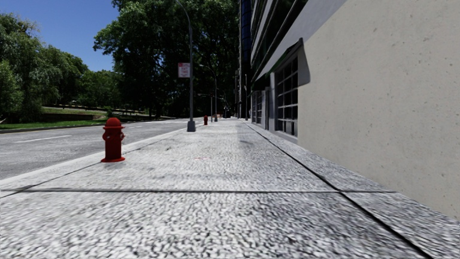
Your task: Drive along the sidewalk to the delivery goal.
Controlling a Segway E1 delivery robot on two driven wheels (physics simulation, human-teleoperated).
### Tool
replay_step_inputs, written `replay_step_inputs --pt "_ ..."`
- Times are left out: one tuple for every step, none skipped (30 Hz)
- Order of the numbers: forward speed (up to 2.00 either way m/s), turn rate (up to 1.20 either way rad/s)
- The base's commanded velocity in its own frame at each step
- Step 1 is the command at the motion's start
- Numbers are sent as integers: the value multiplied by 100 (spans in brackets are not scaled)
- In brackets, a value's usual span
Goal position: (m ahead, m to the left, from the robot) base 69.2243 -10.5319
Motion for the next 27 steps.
replay_step_inputs --pt "200 0" --pt "200 0" --pt "200 0" --pt "200 0" --pt "200 0" --pt "200 0" --pt "200 0" --pt "200 0" --pt "200 0" --pt "200 0" --pt "200 0" --pt "200 0" --pt "200 0" --pt "200 0" --pt "200 0" --pt "200 0" --pt "200 0" --pt "200 0" --pt "200 0" --pt "200 0" --pt "200 0" --pt "200 0" --pt "200 0" --pt "200 0" --pt "200 0" --pt "200 0" --pt "200 0"
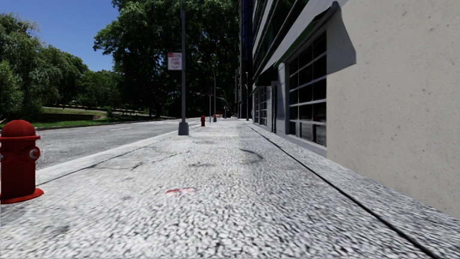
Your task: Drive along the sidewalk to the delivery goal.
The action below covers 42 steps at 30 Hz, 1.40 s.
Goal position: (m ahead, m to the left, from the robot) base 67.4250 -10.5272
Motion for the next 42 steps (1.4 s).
replay_step_inputs --pt "200 0" --pt "200 0" --pt "200 0" --pt "200 0" --pt "200 0" --pt "200 0" --pt "200 0" --pt "200 0" --pt "200 0" --pt "200 0" --pt "200 0" --pt "200 0" --pt "200 0" --pt "200 0" --pt "200 0" --pt "200 0" --pt "200 0" --pt "200 0" --pt "200 0" --pt "200 0" --pt "200 0" --pt "200 0" --pt "200 0" --pt "200 0" --pt "200 0" --pt "200 0" --pt "200 0" --pt "200 0" --pt "200 0" --pt "200 0" --pt "200 0" --pt "200 0" --pt "200 0" --pt "200 0" --pt "200 0" --pt "200 0" --pt "200 0" --pt "200 0" --pt "200 0" --pt "200 0" --pt "200 0" --pt "200 0"
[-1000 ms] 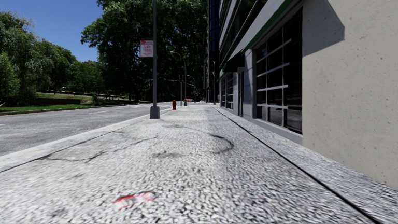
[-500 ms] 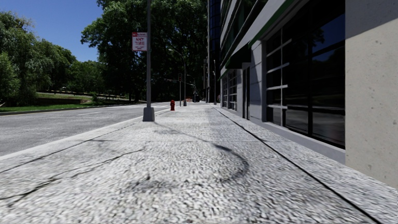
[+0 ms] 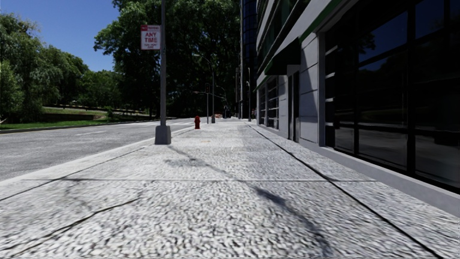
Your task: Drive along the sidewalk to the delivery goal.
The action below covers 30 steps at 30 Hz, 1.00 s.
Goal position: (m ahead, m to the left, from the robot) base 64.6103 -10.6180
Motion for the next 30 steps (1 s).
replay_step_inputs --pt "200 0" --pt "200 0" --pt "200 0" --pt "200 0" --pt "200 0" --pt "200 0" --pt "200 0" --pt "200 0" --pt "200 0" --pt "200 0" --pt "200 0" --pt "200 0" --pt "200 0" --pt "200 0" --pt "200 0" --pt "200 0" --pt "200 0" --pt "200 0" --pt "200 0" --pt "200 0" --pt "200 0" --pt "200 0" --pt "200 0" --pt "200 0" --pt "200 0" --pt "200 0" --pt "200 0" --pt "200 0" --pt "200 0" --pt "200 0"
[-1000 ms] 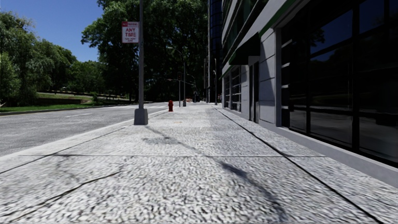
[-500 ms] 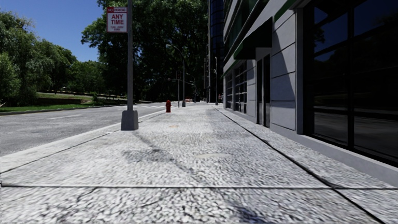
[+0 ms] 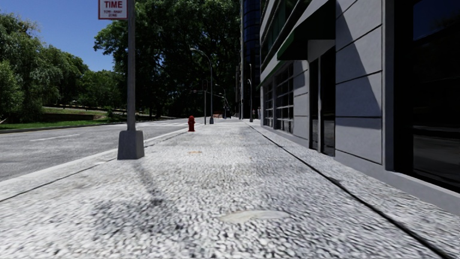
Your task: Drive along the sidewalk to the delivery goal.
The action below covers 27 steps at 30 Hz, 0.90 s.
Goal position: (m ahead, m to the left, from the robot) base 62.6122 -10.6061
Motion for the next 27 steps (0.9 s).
replay_step_inputs --pt "200 0" --pt "200 0" --pt "200 0" --pt "200 0" --pt "200 0" --pt "200 0" --pt "200 0" --pt "200 0" --pt "200 0" --pt "200 0" --pt "200 0" --pt "200 0" --pt "200 0" --pt "200 0" --pt "200 0" --pt "200 0" --pt "200 0" --pt "200 0" --pt "200 0" --pt "200 0" --pt "200 0" --pt "200 0" --pt "200 0" --pt "200 0" --pt "200 0" --pt "200 0" --pt "200 0"
